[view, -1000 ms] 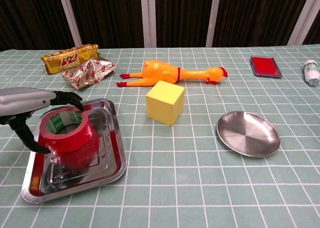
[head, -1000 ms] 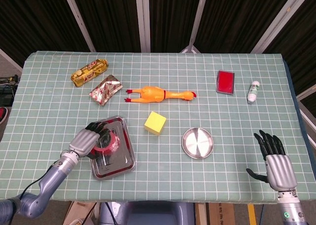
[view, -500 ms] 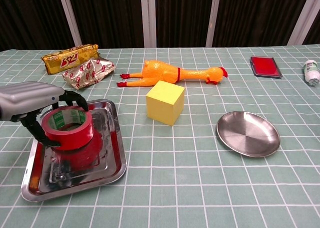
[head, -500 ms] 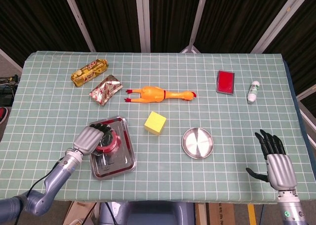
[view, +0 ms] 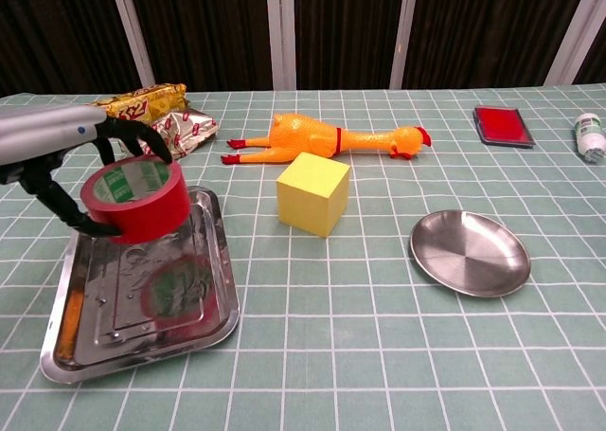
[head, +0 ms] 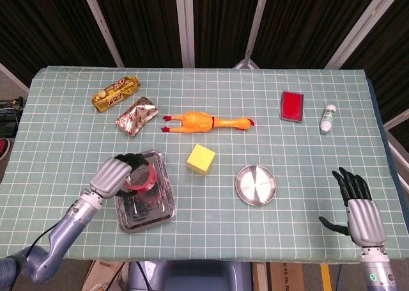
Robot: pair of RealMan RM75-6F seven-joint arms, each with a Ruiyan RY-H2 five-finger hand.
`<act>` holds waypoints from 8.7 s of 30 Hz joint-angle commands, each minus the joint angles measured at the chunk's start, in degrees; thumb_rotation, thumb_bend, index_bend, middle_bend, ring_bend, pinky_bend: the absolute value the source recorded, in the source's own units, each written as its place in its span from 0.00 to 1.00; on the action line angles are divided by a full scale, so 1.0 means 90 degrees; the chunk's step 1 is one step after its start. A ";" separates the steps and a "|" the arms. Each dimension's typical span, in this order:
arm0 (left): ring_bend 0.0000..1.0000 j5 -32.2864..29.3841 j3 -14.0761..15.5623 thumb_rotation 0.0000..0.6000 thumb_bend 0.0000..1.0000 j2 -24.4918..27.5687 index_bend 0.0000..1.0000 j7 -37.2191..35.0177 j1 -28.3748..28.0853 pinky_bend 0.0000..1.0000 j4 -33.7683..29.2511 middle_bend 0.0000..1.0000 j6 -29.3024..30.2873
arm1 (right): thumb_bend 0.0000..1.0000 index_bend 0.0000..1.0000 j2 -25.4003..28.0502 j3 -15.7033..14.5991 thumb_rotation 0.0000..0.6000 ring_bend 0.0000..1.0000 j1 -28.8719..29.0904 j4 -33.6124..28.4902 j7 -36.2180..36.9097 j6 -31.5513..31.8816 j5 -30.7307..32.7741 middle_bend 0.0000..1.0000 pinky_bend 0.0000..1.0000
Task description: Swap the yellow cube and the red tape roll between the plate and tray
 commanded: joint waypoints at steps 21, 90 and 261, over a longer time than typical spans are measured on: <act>0.25 0.0145 -0.0296 1.00 0.45 -0.2470 0.31 0.0237 -0.1244 0.39 0.1186 0.29 -0.0829 | 0.00 0.05 0.0166 0.0260 1.00 0.00 -0.0152 0.0088 0.0416 0.0064 0.0119 0.00 0.00; 0.18 -0.1640 -0.1311 1.00 0.21 -0.3976 0.30 0.0953 -0.2969 0.31 0.3973 0.21 -0.1296 | 0.00 0.05 0.0030 0.0581 1.00 0.00 -0.0238 0.0139 0.0260 -0.0315 0.0644 0.00 0.00; 0.00 0.1001 -0.0007 1.00 0.03 0.0064 0.23 -0.2048 0.2556 0.17 0.1179 0.01 0.3781 | 0.22 0.21 -0.1014 0.0645 1.00 0.38 0.3594 -0.0201 -0.1670 -0.3462 0.2959 0.17 0.17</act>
